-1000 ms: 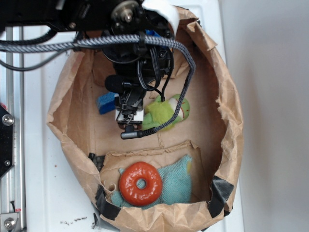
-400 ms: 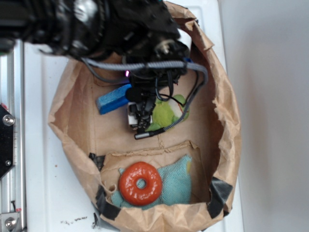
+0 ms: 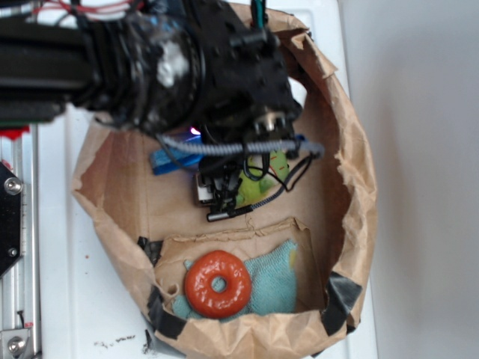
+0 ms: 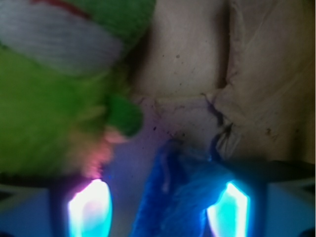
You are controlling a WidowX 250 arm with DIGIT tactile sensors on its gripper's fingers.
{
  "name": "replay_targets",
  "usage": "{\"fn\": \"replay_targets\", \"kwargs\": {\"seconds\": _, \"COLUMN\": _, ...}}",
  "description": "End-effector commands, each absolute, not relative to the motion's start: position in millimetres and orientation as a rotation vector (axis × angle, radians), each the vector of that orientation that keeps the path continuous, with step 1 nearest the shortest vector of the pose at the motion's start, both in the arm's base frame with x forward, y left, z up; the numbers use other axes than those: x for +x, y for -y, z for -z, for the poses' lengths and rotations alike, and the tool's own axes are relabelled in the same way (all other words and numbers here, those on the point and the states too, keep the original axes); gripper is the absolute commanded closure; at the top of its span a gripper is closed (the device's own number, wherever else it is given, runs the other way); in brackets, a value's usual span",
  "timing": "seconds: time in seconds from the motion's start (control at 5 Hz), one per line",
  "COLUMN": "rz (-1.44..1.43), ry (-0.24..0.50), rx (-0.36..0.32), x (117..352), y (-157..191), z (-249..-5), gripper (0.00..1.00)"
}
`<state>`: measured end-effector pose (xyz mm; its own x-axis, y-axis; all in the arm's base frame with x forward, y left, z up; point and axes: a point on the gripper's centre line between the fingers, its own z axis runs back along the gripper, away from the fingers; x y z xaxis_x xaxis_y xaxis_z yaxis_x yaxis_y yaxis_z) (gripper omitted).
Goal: Grab the blue sponge.
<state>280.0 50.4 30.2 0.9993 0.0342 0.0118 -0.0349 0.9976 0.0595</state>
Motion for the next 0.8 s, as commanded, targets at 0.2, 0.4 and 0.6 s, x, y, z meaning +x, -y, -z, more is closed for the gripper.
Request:
{"fn": "replay_targets", "kwargs": {"seconds": 0.2, "rz": -0.01, "ry": 0.192, "rx": 0.014, "x": 285.0, "y": -45.8, "z": -104.2, "gripper": 1.0}}
{"fn": "replay_targets", "kwargs": {"seconds": 0.4, "rz": -0.022, "ry": 0.257, "rx": -0.069, "x": 280.3, "y": -42.9, "z": -146.8, "gripper": 1.0}}
{"fn": "replay_targets", "kwargs": {"seconds": 0.6, "rz": -0.011, "ry": 0.28, "rx": -0.127, "x": 279.5, "y": -40.9, "z": -172.2, "gripper": 1.0}}
